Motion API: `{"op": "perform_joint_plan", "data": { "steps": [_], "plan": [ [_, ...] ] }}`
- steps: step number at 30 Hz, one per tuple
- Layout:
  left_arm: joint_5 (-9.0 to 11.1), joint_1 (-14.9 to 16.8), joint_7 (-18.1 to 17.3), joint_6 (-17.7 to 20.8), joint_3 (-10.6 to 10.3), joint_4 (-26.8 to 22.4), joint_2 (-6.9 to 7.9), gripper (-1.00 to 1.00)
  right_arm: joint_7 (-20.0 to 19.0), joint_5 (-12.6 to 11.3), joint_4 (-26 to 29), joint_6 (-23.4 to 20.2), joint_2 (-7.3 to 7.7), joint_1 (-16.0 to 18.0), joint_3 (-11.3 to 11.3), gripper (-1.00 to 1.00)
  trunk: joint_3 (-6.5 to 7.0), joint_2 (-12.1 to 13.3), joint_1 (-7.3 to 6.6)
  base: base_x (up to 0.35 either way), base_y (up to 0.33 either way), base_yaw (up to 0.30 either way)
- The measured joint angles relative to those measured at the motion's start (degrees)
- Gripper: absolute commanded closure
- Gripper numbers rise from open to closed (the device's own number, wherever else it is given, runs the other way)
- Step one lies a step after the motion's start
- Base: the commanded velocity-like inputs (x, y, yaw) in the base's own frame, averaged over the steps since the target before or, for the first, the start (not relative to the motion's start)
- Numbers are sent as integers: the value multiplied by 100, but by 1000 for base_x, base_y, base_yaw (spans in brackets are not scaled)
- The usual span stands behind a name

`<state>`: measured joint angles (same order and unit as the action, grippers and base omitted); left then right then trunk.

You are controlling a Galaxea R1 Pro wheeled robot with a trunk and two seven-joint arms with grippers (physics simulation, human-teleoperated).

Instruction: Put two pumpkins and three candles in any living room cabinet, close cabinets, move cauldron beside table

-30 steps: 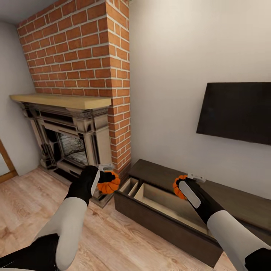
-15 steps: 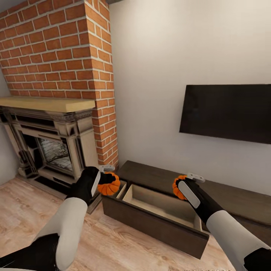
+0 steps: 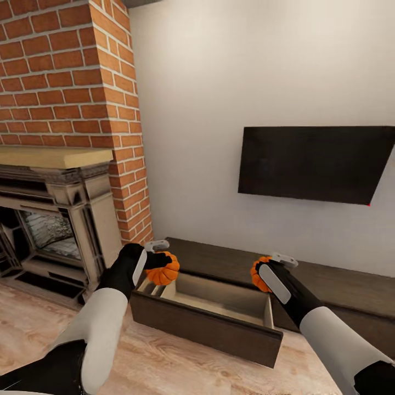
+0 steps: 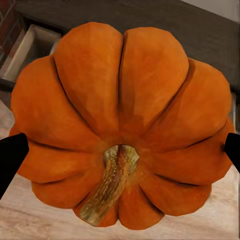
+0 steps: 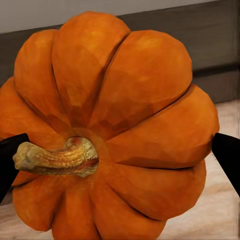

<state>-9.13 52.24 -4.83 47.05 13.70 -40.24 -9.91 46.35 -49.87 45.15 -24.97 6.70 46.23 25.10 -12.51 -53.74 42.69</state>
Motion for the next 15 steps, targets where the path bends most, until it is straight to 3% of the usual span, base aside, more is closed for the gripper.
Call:
{"op": "perform_joint_plan", "data": {
  "steps": [5,15],
  "plan": [
    [19,0,-10,-12,1,0,-1,100,-1,5,-8,-1,7,0,0,100,25,0,-1,80,63,-259],
    [14,0,-12,-18,2,1,-1,100,-7,23,-13,1,8,0,0,100,77,-1,-3,219,201,-258]
  ]
}}
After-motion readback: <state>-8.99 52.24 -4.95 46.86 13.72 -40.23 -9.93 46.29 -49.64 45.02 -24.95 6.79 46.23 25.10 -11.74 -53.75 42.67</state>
